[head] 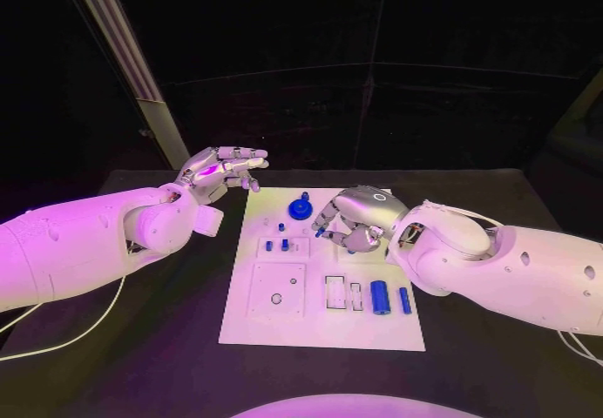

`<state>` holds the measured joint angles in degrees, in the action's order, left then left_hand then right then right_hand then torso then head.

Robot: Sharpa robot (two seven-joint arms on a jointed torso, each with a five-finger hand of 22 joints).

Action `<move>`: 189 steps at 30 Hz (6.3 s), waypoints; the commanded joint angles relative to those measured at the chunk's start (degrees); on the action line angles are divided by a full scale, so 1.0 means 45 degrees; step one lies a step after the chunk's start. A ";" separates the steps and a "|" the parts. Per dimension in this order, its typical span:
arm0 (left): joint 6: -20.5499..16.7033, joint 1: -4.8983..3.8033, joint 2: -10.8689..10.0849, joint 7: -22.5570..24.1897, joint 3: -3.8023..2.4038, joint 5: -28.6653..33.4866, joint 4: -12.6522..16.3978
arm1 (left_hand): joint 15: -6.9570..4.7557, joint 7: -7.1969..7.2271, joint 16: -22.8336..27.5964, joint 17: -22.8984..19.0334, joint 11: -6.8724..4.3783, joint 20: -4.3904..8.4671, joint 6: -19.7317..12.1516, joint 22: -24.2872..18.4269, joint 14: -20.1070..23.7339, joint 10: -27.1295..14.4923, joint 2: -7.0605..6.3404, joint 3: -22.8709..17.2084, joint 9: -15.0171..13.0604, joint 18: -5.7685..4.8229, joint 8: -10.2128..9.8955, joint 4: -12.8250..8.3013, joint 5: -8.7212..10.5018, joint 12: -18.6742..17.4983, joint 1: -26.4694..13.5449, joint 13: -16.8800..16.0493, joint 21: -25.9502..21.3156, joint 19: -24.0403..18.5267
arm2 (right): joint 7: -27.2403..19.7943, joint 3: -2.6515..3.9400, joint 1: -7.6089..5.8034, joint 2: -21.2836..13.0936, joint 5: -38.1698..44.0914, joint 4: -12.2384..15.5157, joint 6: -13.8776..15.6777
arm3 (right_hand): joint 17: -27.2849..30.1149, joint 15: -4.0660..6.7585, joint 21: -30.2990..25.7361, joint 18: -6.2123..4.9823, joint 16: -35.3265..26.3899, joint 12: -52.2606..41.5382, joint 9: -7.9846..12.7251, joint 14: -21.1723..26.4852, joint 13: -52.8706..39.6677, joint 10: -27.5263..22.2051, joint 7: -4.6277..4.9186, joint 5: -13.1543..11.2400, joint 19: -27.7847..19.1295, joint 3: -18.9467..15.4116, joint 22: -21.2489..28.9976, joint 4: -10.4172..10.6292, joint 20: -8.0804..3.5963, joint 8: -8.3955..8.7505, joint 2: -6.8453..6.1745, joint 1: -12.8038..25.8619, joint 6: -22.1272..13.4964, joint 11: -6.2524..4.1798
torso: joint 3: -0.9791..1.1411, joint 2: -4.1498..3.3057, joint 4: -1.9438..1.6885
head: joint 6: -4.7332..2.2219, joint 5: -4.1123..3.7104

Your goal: Assemble the parts on the task board

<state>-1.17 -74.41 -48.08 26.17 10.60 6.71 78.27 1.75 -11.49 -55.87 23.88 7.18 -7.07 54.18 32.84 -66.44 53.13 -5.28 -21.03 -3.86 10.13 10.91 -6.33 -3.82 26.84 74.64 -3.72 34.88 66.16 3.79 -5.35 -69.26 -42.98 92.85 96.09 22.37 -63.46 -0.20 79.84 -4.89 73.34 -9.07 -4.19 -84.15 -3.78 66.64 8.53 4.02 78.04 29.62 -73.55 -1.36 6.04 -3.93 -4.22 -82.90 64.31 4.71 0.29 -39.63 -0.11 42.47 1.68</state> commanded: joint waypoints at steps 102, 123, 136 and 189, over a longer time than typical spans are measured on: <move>0.0496 -0.0032 0.0125 -0.0452 0.0031 0.0058 -0.0010 | 0.0114 -0.0056 -0.0086 -0.0102 0.0075 -0.0144 -0.0238 -0.0109 0.0129 -0.0266 0.0142 0.0214 -0.0001 0.0063 0.0074 -0.0014 -0.0072 -0.0012 -0.0001 -0.0025 -0.0151 -0.0039 | -0.0036 -0.0229 0.1076 0.1187 0.1212 -0.0247 -0.1018 | 0.2651 -0.0310 -0.1824 -0.0365 -0.1629 0.0049 0.0002 0.0360 -0.0076 -0.2282 0.0315 0.0502 -0.1645 -0.1239 0.2483 0.0010 0.0379 -0.0100 -0.0508 0.0901 -0.2316 0.0467 | 0.0035 0.0012 0.0045 | 0.0409 0.0613; 0.0677 -0.0029 0.0112 -0.0526 0.0178 0.0041 -0.0020 | 0.0107 -0.0060 -0.0107 -0.0136 0.0077 -0.0144 -0.0279 -0.0135 0.0168 -0.0306 0.0260 0.0188 -0.0010 0.0073 0.0131 -0.0074 -0.0096 0.0022 0.0144 -0.0031 -0.0174 -0.0038 | 0.1084 -0.0196 -0.0133 -0.1616 0.0148 0.0310 -0.1640 | 0.2688 -0.0218 -0.1595 -0.0275 -0.1552 -0.0320 0.0075 0.0197 0.0035 -0.2172 0.0203 0.0739 -0.1229 -0.2047 0.2140 0.0378 0.0267 0.0061 -0.0937 0.1251 -0.2109 0.0331 | 0.0010 0.0007 0.0051 | 0.0047 0.0150; 0.0712 -0.0028 0.0128 -0.0494 0.0221 0.0027 -0.0036 | 0.0107 -0.0061 -0.0110 -0.0139 0.0077 -0.0142 -0.0282 -0.0136 0.0170 -0.0310 0.0269 0.0185 -0.0011 0.0075 0.0136 -0.0081 -0.0098 0.0024 0.0157 -0.0031 -0.0174 -0.0036 | 0.1381 -0.0202 -0.0168 -0.1243 0.0242 -0.0331 -0.2383 | 0.2809 -0.0245 -0.1778 -0.0312 -0.1612 -0.0347 0.0063 0.0188 0.0016 -0.2587 0.0078 0.0729 -0.1338 -0.2404 0.2340 0.0412 0.0288 0.0031 -0.0727 0.0922 -0.2248 0.0367 | 0.0021 0.0003 0.0061 | 0.0080 0.0125; 0.0721 -0.0023 0.0112 -0.0707 0.0248 0.0026 -0.0116 | 0.0109 -0.0073 -0.0136 -0.0165 0.0086 -0.0142 -0.0320 -0.0148 0.0188 -0.0342 0.0353 0.0175 -0.0014 0.0075 0.0180 -0.0099 -0.0099 0.0046 0.0209 -0.0030 -0.0178 -0.0029 | 0.1161 -0.0208 -0.0150 -0.1025 0.0042 -0.0220 -0.2117 | 0.1892 0.0131 -0.0700 0.0024 -0.0854 -0.0500 -0.0062 -0.0090 -0.0041 0.0170 0.0035 -0.0062 -0.0264 -0.0904 0.0802 0.0194 -0.0055 -0.0341 -0.0018 -0.0009 -0.0493 -0.0072 | 0.0015 0.0033 0.0066 | 0.0165 0.0071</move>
<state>1.34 -74.43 -47.57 23.09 11.75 6.74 77.71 2.16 -11.65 -56.09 23.19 7.58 -7.26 53.11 32.25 -66.03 51.90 -4.30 -20.25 -3.87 10.08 11.46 -6.48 -4.03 26.84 75.61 -3.77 34.45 65.96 9.39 -6.31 -69.86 -47.43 93.93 94.54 9.97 -54.90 0.12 76.51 -5.78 69.23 -11.23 -4.51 -84.04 -3.99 66.67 8.45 3.99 76.53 25.27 -69.90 -0.47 5.74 -5.48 -4.41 -82.43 62.01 4.90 0.40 -39.52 0.17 43.24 2.05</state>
